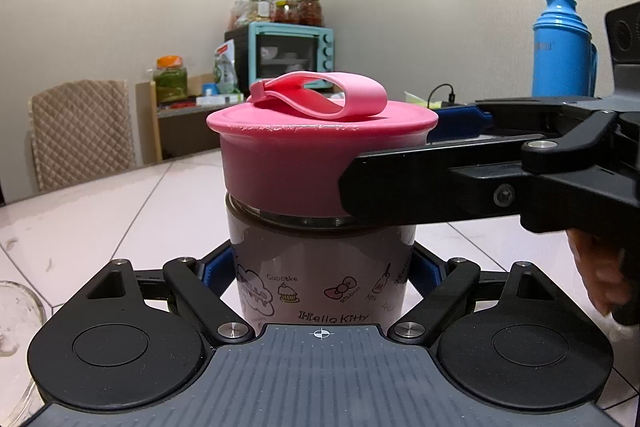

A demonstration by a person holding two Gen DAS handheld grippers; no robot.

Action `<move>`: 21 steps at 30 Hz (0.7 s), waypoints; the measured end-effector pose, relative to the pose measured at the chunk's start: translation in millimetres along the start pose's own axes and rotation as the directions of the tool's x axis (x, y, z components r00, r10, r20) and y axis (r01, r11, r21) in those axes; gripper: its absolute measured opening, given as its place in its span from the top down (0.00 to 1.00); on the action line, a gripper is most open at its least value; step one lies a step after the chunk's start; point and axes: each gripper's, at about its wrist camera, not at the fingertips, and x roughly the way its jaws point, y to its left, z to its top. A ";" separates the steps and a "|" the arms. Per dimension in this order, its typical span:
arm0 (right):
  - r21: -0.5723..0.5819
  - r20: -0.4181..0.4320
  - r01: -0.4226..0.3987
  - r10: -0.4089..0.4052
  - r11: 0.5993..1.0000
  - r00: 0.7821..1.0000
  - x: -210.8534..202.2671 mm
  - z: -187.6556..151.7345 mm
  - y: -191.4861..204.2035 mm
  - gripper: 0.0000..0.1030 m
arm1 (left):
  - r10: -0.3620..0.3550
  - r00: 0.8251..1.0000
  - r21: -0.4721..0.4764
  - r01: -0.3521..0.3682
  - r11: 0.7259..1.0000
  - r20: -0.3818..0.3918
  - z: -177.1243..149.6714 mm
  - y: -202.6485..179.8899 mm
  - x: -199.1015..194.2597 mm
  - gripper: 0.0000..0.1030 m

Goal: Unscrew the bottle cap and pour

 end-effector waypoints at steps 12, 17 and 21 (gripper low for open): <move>0.033 0.022 0.094 -0.095 0.995 0.995 11.2 0.1 12.3 0.06 | 0.001 1.000 0.001 -0.001 1.000 0.000 -0.1 -0.2 0.4 0.13; 0.021 0.024 0.115 -0.116 0.993 0.993 15.3 -0.5 19.2 0.06 | 0.001 1.000 0.001 -0.001 1.000 0.000 -0.2 -0.1 0.4 0.12; 0.015 0.016 0.123 -0.124 0.992 0.992 18.8 -1.5 23.9 0.06 | 0.000 1.000 0.001 0.000 1.000 0.000 0.0 -0.1 0.3 0.13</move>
